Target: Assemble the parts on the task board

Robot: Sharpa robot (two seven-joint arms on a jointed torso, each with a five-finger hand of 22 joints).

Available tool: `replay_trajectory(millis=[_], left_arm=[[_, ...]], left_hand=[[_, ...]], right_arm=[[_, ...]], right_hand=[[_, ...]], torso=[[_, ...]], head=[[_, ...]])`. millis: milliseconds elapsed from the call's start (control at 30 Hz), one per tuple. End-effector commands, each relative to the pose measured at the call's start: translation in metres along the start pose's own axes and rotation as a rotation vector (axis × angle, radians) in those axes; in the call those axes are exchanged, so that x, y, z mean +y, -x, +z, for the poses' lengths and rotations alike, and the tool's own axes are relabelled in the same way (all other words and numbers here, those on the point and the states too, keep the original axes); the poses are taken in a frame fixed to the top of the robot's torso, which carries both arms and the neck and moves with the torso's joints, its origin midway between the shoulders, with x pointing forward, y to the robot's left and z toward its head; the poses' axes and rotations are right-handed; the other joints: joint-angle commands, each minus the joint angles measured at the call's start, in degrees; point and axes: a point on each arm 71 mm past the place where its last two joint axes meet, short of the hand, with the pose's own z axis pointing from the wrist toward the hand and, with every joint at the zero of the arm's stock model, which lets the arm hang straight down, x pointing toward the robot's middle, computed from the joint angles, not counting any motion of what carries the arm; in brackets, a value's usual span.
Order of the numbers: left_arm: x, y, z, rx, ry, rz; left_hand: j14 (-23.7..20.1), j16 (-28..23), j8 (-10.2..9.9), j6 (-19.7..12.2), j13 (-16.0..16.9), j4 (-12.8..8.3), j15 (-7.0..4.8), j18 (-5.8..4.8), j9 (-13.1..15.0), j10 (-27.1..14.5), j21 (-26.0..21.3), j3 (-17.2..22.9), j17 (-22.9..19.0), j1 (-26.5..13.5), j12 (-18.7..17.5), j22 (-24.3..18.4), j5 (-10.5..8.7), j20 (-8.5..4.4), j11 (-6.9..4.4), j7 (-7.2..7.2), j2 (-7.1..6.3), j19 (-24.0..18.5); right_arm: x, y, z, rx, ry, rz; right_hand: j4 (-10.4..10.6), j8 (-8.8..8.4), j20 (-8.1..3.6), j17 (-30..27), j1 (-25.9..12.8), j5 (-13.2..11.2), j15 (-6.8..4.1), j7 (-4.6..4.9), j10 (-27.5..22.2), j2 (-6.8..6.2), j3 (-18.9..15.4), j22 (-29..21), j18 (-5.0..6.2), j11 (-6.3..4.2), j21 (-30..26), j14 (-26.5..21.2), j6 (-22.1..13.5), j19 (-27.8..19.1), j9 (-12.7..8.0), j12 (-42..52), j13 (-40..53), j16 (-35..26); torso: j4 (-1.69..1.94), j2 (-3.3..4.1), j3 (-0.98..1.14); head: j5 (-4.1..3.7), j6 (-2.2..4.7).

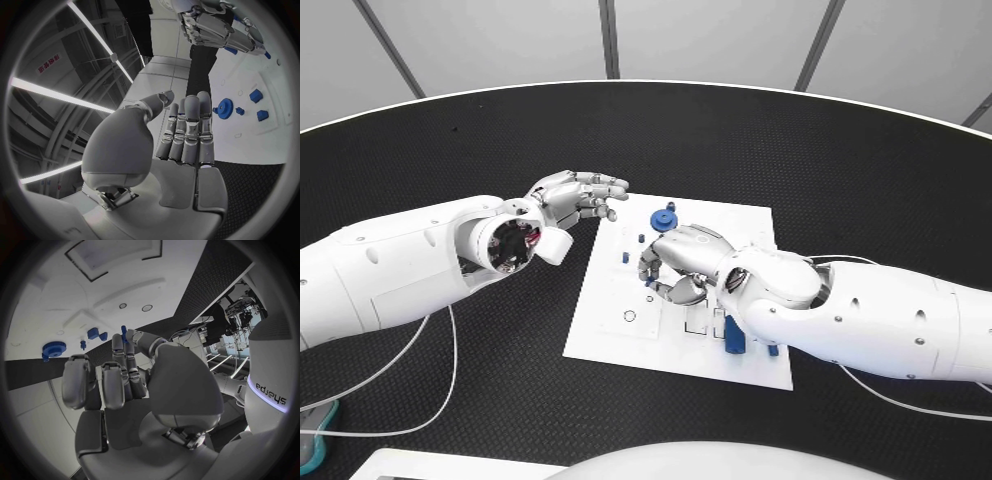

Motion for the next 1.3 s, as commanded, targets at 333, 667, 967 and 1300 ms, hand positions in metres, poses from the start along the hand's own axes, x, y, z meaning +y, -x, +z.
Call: replay_trajectory(millis=[333,667,967,1300], left_arm=[[0.0,-0.001,0.001,0.003,0.0,0.0],[0.0,0.0,0.001,0.004,0.001,0.0],[0.0,-0.001,0.001,0.006,0.001,0.0],[0.0,-0.001,0.0,0.007,0.002,-0.001]], left_hand=[[-0.43,-0.21,-0.34,-0.42,0.09,0.05,0.14,0.34,-0.06,-0.49,-0.25,-0.43,-0.05,0.16,0.2,-0.1,0.05,0.08,0.0,0.09,0.32,0.34],[-0.43,-0.21,-0.34,-0.42,0.09,0.05,0.14,0.34,-0.06,-0.49,-0.25,-0.43,-0.05,0.16,0.2,-0.1,0.05,0.08,0.0,0.09,0.32,0.34],[-0.52,-0.22,-0.33,-0.45,0.11,0.09,0.19,0.34,-0.06,-0.6,-0.37,-0.54,-0.1,0.14,0.27,-0.17,0.05,0.13,0.03,0.11,0.36,0.3],[-0.52,-0.22,-0.33,-0.45,0.11,0.09,0.19,0.34,-0.06,-0.6,-0.37,-0.54,-0.1,0.14,0.27,-0.17,0.05,0.13,0.03,0.11,0.36,0.3]], right_arm=[[-0.003,-0.014,-0.003,0.046,-0.008,0.007],[-0.004,-0.017,-0.003,0.06,-0.01,0.008],[-0.003,-0.02,-0.001,0.062,-0.009,0.011],[-0.003,-0.022,0.0,0.066,-0.01,0.011]], right_hand=[[0.16,0.01,-0.33,2.73,-0.54,0.28,-0.38,0.11,0.29,0.1,-0.3,2.94,0.29,0.11,-0.1,3.61,0.05,1.12,0.07,-0.38,0.05,0.26],[0.19,0.0,-0.33,2.68,-0.6,0.31,-0.37,0.12,0.3,0.11,-0.33,2.95,0.29,0.12,-0.1,3.59,0.03,1.12,0.08,-0.42,0.04,0.23],[0.22,-0.01,-0.33,2.72,-0.65,0.35,-0.36,0.11,0.3,0.16,-0.37,2.89,0.3,0.12,-0.16,3.6,0.01,1.1,0.1,-0.47,0.04,0.26],[0.23,-0.01,-0.33,2.76,-0.65,0.42,-0.36,0.1,0.33,0.25,-0.36,2.87,0.31,0.11,-0.19,3.61,-0.01,1.09,0.12,-0.51,0.04,0.28]], torso=[[-0.03,-0.1,0.09],[-0.06,-0.09,0.03],[0.03,-0.1,0.04],[-0.01,-0.11,-0.02]], head=[[0.79,-0.75],[1.04,-1.01],[1.08,-1.1],[1.22,-1.23]])
